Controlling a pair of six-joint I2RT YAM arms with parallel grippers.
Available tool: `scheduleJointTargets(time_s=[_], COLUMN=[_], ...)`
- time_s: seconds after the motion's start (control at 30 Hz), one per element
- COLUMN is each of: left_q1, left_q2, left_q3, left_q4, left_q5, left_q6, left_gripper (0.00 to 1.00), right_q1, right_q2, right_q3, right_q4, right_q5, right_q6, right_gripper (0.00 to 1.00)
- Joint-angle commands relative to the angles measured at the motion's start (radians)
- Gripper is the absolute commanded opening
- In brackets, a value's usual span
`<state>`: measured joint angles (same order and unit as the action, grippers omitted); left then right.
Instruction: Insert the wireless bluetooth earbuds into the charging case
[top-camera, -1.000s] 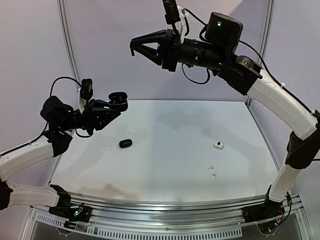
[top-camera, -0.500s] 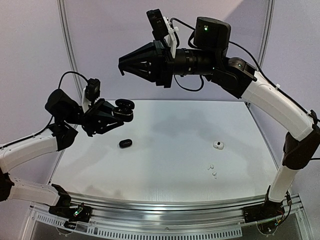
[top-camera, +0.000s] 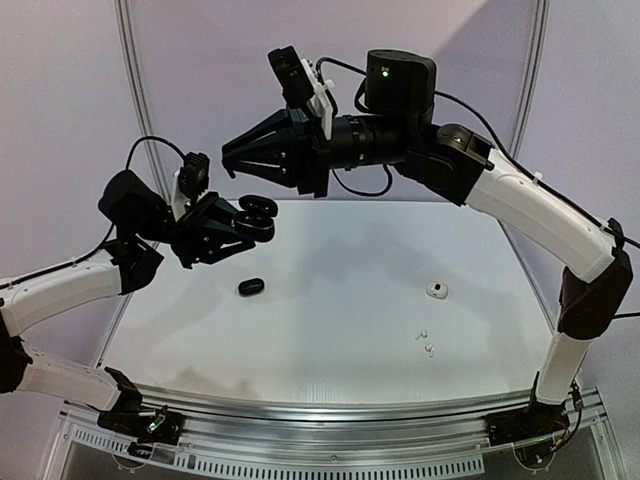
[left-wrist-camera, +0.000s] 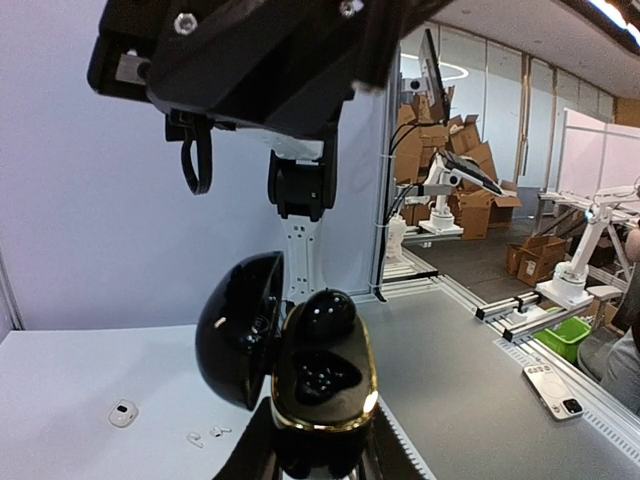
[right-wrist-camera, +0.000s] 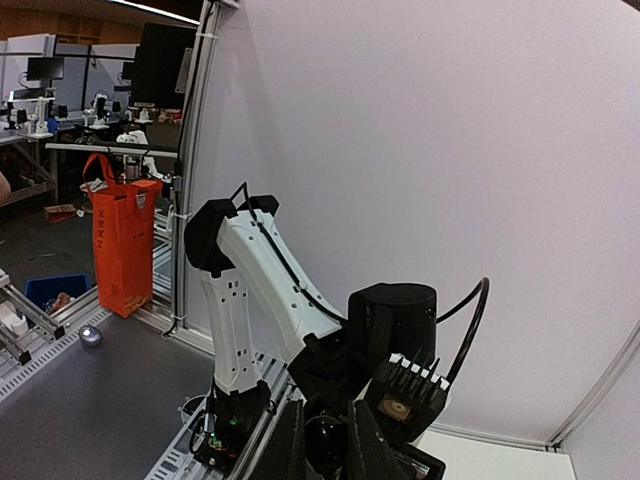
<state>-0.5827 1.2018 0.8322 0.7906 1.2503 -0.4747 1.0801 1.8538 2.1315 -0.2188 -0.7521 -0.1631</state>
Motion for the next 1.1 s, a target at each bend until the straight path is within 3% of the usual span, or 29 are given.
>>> scheduleJointTargets(time_s=[0.0, 0.17, 0.3, 0.5, 0.77, 1.07], left_q1=[-0.019, -0.021, -0.020, -0.020, -0.017, -0.014], left_q2=[0.006, -0.011, -0.023, -0.036, -0.079, -0.036], left_q3=[0.013, -0.009, -0.017, -0.029, -0.035, 0.017], left_q4=[0.007, -0.011, -0.036, -0.038, -0.119, -0.155], left_q5=[-0.001, -0.089, -0.160, -0.159, -0.220, -0.285], left_q6=[0.016, 0.041, 0.091, 0.106, 0.168, 0.092], left_gripper=[0.00, 0.00, 0.00, 0.00, 0.00, 0.00], right_q1=[0.009, 0.022, 0.052, 0.077, 0.076, 0.070], right_q2=[0.007, -0.048, -0.069, -0.095, -0.143, -0.198], right_q3=[-0.036, -0.141, -0.154, -0.201, -0.200, -0.236], right_q4=[0.007, 0.158, 0.135, 0.196, 0.144, 0.128], right_q5=[0.012, 0.107, 0.172, 0.241, 0.347, 0.362], right_q6=[-0.021, 0.039, 0.029, 0.033, 0.006, -0.013], right_gripper=[0.01, 0.01, 0.01, 0.01, 0.01, 0.01])
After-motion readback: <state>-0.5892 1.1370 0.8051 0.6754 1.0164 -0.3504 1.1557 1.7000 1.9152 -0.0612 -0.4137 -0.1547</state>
